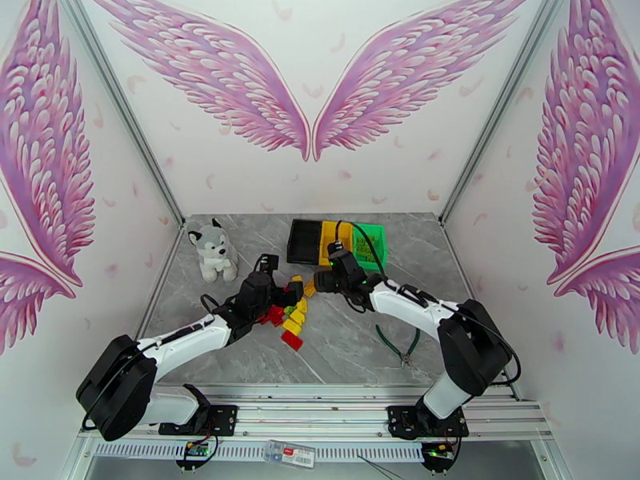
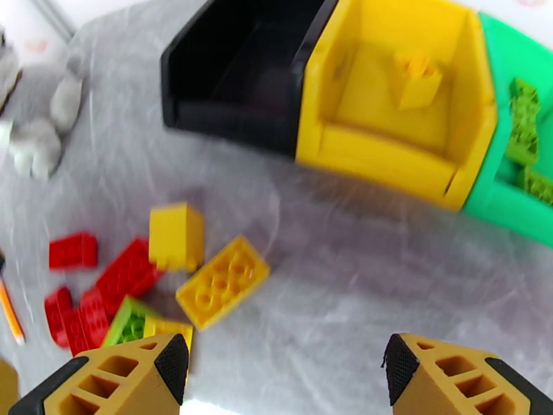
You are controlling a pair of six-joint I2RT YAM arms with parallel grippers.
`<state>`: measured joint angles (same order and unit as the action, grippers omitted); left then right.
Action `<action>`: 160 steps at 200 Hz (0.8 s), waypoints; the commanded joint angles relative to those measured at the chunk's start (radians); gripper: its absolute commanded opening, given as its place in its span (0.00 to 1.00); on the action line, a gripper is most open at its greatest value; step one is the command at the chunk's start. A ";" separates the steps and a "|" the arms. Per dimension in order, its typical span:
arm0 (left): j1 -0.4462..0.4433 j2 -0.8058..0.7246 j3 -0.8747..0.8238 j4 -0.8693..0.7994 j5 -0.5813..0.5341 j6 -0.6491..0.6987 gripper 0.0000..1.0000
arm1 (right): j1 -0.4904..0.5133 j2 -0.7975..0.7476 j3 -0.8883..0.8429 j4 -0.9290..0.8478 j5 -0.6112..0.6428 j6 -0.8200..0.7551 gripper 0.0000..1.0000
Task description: Sort the legos into containers by color
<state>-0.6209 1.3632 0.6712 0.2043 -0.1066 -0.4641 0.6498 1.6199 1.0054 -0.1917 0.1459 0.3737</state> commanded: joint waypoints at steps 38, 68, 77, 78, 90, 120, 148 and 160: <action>0.066 -0.006 -0.038 0.046 0.067 -0.081 0.99 | 0.152 -0.130 -0.217 0.111 -0.069 0.019 0.79; 0.098 0.000 -0.050 0.061 0.088 -0.102 0.99 | 0.247 -0.136 -0.272 0.148 -0.099 0.022 0.74; 0.106 0.000 -0.051 0.061 0.091 -0.108 0.99 | 0.270 -0.124 -0.279 0.155 -0.104 0.025 0.72; 0.107 0.001 -0.052 0.062 0.090 -0.109 0.99 | 0.272 -0.124 -0.279 0.156 -0.104 0.025 0.72; 0.115 0.000 -0.056 0.065 0.093 -0.113 0.99 | 0.298 -0.100 -0.277 0.162 -0.114 0.025 0.70; 0.125 0.001 -0.060 0.070 0.099 -0.119 0.99 | 0.351 -0.028 -0.254 0.186 -0.131 0.028 0.67; 0.132 0.000 -0.062 0.072 0.105 -0.121 0.99 | 0.386 0.068 -0.206 0.176 -0.100 0.033 0.65; 0.134 0.000 -0.062 0.073 0.106 -0.123 0.99 | 0.400 0.107 -0.182 0.165 -0.077 0.032 0.62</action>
<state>-0.4961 1.3632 0.6231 0.2607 -0.0143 -0.5793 1.0195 1.6501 0.7628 -0.0170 0.0341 0.3996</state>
